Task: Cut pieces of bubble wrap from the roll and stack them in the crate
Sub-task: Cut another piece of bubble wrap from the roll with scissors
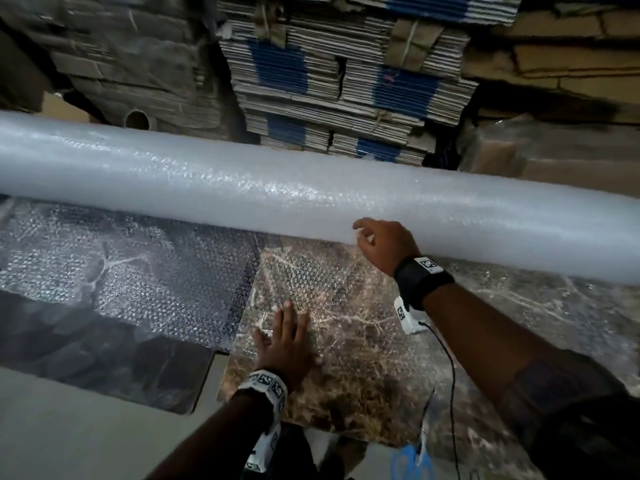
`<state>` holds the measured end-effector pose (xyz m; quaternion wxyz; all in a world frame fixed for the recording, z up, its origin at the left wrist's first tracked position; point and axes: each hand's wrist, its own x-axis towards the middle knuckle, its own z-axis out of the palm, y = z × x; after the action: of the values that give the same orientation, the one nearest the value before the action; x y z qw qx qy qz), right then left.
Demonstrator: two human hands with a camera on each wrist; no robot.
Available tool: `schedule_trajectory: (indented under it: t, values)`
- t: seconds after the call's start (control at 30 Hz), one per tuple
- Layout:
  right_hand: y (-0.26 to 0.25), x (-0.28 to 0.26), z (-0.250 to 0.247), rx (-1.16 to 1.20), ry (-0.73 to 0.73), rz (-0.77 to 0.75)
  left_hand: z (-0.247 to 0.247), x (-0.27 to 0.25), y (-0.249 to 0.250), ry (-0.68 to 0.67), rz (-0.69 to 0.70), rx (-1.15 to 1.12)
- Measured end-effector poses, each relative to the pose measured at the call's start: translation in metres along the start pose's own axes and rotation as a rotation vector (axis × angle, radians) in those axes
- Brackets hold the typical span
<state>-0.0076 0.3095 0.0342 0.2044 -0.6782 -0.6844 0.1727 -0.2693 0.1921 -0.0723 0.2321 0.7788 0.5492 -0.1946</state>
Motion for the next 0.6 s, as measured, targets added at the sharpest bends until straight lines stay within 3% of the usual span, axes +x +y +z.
schedule_trajectory:
  t: [0.17,0.6]
  values:
    - [0.001,0.023,-0.008,0.003,0.092,0.007,0.0,-0.001,0.001,-0.015,-0.013,0.006]
    - [0.007,0.056,-0.004,-0.185,0.132,0.019,-0.005,-0.004,0.0,-0.07,0.009,-0.01]
